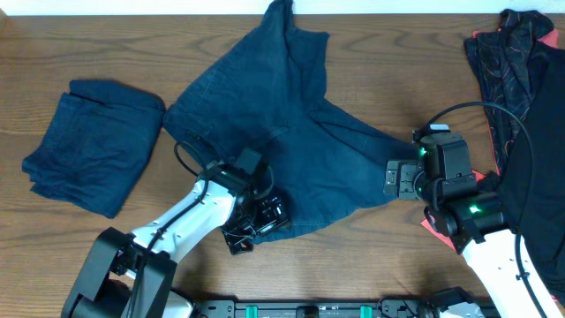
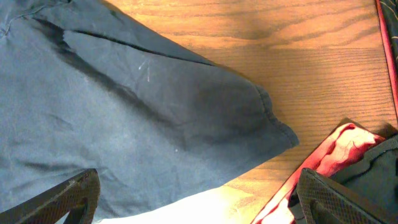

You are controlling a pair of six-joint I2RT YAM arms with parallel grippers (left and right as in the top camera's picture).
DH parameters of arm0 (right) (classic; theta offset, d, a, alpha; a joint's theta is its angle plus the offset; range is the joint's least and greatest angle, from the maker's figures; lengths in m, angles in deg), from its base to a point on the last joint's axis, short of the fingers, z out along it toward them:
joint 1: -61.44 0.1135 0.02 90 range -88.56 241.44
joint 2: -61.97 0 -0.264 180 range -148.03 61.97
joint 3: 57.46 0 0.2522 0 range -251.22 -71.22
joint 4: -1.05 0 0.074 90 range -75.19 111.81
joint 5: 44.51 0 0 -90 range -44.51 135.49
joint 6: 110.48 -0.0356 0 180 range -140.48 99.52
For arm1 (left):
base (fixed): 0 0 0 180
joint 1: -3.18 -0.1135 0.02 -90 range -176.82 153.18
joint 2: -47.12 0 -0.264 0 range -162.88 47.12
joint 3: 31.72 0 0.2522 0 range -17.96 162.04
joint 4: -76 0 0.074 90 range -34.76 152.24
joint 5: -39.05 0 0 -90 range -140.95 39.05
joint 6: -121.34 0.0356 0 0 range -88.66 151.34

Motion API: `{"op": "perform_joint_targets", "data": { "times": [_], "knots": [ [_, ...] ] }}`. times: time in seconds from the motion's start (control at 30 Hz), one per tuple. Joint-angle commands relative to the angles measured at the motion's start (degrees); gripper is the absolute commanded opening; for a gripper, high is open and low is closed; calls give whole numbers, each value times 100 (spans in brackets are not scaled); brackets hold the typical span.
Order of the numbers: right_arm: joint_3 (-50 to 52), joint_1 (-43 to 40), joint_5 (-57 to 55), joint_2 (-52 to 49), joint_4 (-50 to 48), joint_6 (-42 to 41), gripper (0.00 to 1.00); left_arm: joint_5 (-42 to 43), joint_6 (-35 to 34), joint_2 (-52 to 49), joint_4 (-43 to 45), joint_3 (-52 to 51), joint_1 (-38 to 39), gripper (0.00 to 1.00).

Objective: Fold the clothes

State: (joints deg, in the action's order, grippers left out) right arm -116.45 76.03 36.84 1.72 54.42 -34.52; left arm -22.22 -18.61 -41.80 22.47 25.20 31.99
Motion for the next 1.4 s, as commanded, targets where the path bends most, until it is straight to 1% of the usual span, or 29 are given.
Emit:
{"op": "perform_joint_targets", "data": {
  "times": [0.0,0.07,0.17,0.2,0.27,0.4,0.47,0.5,0.53,0.57,0.6,0.63,0.67,0.73,0.87,1.0,1.17,1.37],
  "knots": [
    [-9,-35,-63,24,4,-70,99,-584,-485,96,4,-61,31,94],
    [-9,-35,-63,24,7,-70,99,-634,-483,96,-2,-61,31,91],
    [-9,-35,-61,24,4,-70,99,-634,-485,96,0,-61,31,82],
    [-9,-39,-61,24,7,-70,99,-640,-485,96,0,-61,31,77],
    [-9,-44,-61,24,7,-70,99,-697,-511,96,0,-61,31,74],
    [-9,-44,-61,24,7,-79,99,-807,-579,96,4,-61,31,63],
    [-9,-44,-61,24,37,-214,99,-850,-588,96,4,-61,31,55],
    [-9,-44,-61,24,96,-326,99,-855,-588,96,2,-61,31,49],
    [-9,-46,-85,24,170,-461,99,-852,-588,96,4,-61,31,42],
    [-7,-48,-149,22,267,-656,99,-852,-588,96,4,-61,31,32],
    [-4,-57,-227,13,389,-938,99,-846,-588,98,0,-61,31,12],
    [-2,-83,-304,-7,544,-1285,99,-848,-586,98,-22,-61,31,6],
    [11,-136,-363,-66,774,-1775,99,-850,-581,109,-83,-61,31,6],
    [94,-245,-280,-208,885,-2166,99,-894,-518,157,-170,-61,22,6],
    [424,-426,485,-588,509,-2166,99,-1182,-365,529,-393,-61,-184,6],
    [721,-529,1110,-1088,42,-2179,99,-1462,-214,1220,-691,-61,-590,6],
    [828,-678,1471,-1565,-431,-2365,99,-1856,-107,2090,-1099,-61,-927,6],
    [828,-713,1928,-1904,-774,-2774,99,-1939,-109,2658,-1198,-61,-942,6]
  ]
}}
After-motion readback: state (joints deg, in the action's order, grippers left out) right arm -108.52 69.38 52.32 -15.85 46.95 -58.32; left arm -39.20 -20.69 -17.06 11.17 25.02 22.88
